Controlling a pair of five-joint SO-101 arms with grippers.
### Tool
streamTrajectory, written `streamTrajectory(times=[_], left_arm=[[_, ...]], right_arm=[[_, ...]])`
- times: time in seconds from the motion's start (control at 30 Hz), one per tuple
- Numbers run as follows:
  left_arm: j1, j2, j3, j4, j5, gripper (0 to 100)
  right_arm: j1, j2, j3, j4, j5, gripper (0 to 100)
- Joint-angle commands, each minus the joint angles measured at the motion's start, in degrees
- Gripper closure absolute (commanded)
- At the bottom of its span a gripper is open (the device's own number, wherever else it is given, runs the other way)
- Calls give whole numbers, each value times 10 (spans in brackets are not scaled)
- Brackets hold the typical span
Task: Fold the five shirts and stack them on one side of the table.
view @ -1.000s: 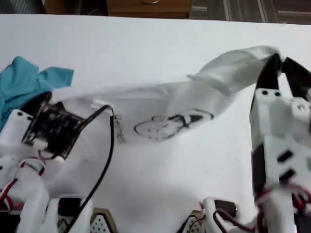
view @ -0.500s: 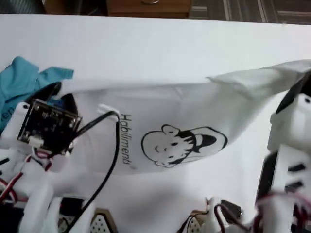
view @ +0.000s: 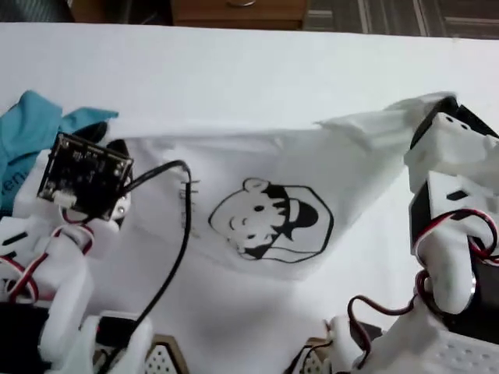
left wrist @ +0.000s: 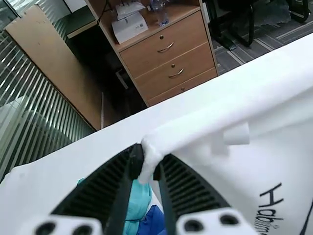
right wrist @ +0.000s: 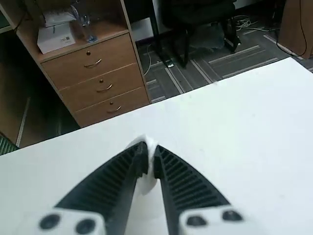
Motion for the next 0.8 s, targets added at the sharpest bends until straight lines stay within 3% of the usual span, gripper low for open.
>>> streamTrajectory(times=[0.0, 0.37, 0.53, 0.77], left_arm=[[4, -4, -58, 31, 5, 975], [5, -4, -87, 63, 6, 975], [11, -4, -108, 69, 29, 975], [62, -2, -226, 105, 38, 975]], right_arm=[[-3, -34, -53, 0, 18, 979], [85, -94, -207, -3, 83, 979], [89, -94, -223, -2, 88, 979], [90, -88, -222, -2, 86, 979]])
